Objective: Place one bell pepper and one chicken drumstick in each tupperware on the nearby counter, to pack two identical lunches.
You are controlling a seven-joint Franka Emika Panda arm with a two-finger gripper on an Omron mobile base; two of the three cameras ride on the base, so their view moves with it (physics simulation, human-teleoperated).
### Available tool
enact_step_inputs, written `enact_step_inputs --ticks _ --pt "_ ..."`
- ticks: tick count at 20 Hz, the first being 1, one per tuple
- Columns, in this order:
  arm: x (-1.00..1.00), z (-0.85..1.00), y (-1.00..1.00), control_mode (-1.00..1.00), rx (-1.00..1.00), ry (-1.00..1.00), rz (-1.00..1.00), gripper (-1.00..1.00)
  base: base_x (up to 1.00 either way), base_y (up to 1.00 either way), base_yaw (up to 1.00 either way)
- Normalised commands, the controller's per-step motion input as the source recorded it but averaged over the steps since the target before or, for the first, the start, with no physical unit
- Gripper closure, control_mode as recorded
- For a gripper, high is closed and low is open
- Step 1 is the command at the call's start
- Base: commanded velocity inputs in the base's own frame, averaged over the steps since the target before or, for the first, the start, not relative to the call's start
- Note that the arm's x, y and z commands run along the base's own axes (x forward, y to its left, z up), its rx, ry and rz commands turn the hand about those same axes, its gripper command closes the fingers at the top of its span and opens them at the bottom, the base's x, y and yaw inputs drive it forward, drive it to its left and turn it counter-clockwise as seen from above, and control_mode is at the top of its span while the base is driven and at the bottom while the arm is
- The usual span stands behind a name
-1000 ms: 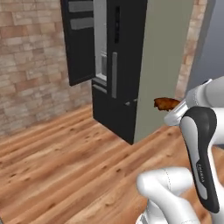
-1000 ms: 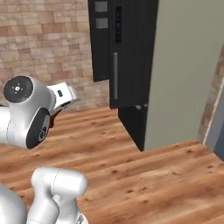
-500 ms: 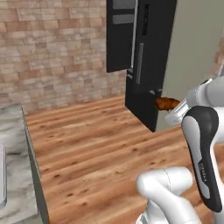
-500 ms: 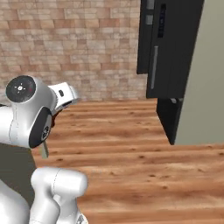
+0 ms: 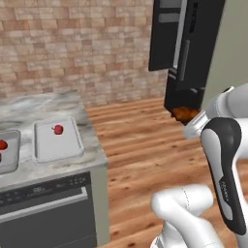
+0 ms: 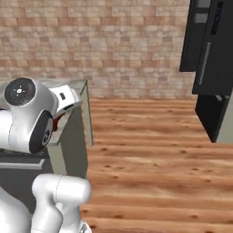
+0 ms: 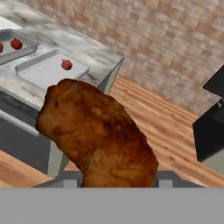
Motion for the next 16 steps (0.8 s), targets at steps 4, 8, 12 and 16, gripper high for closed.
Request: enact_step_inputs --ticks 4,8,12,16 --pt "0.0 0.0 0.0 1.0 0.0 0.0 0.0 1.0 -0.18 1.0 0.05" --pt "0.0 0.0 0.0 1.0 0.0 0.0 0.0 1.0 0.06 1.0 0.04" --pt "0.0 0.0 0.0 1.0 0.0 0.0 0.0 1.0 0.57 0.82 0.08" --pt "0.0 0.0 0.0 1.0 0.0 0.0 0.0 1.0 0.66 0.71 0.1"
